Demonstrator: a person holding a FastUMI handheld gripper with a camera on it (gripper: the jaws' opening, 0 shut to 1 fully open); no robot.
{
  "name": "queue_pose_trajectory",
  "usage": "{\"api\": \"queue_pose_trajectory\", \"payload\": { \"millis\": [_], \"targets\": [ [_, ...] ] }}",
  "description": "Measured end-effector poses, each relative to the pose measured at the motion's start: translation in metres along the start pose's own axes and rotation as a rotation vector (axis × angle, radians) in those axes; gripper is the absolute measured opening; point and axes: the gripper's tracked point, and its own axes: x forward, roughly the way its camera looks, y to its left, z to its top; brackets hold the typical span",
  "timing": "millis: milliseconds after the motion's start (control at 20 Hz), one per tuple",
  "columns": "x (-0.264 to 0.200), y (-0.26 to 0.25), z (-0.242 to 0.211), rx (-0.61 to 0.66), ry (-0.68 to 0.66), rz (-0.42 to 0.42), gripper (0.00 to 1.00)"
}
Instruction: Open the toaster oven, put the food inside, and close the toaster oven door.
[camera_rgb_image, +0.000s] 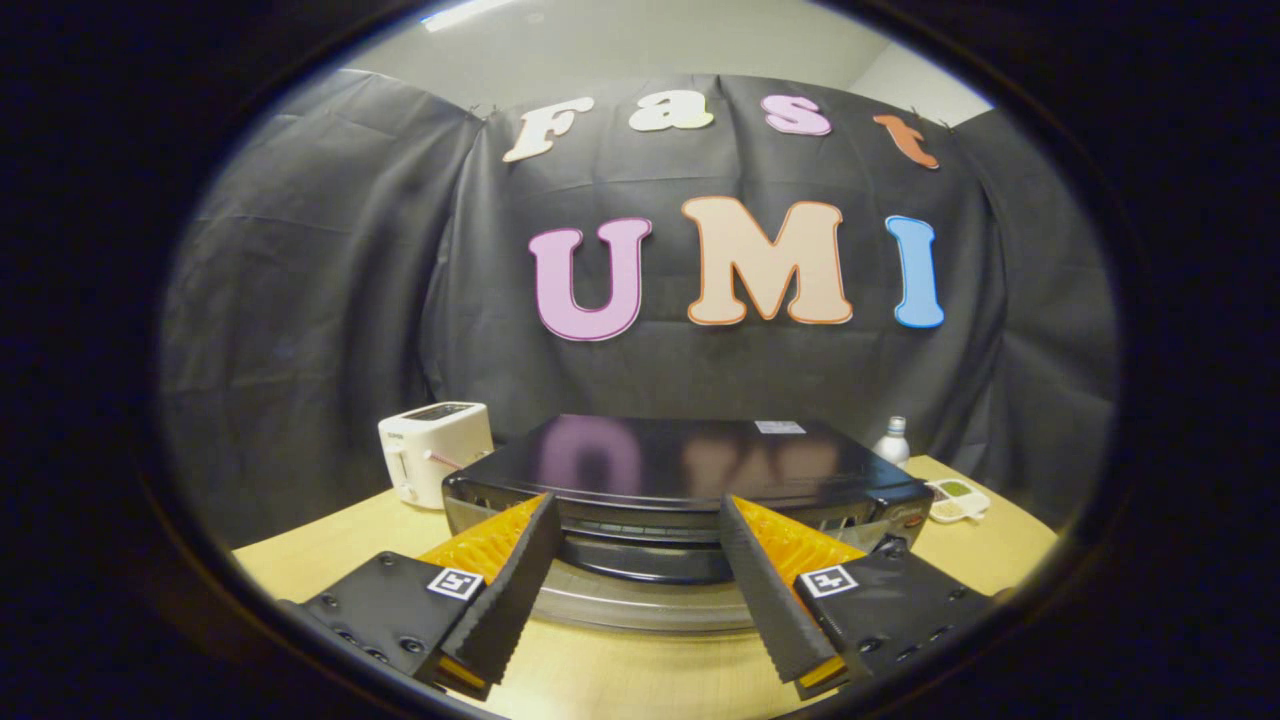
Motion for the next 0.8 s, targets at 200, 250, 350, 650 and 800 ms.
{"api": "queue_pose_trajectory", "payload": {
  "millis": [200,250,350,650,800],
  "targets": [
    [-0.020,0.003,-0.006,-0.008,-0.001,0.003,0.99],
    [-0.026,0.003,-0.008,-0.015,-0.001,0.006,0.99],
    [-0.035,0.004,-0.013,-0.021,0.000,0.011,0.99],
    [-0.056,0.006,-0.025,-0.040,-0.008,0.006,0.99],
    [-0.068,0.007,-0.035,-0.037,-0.005,0.009,0.99]
  ]
}}
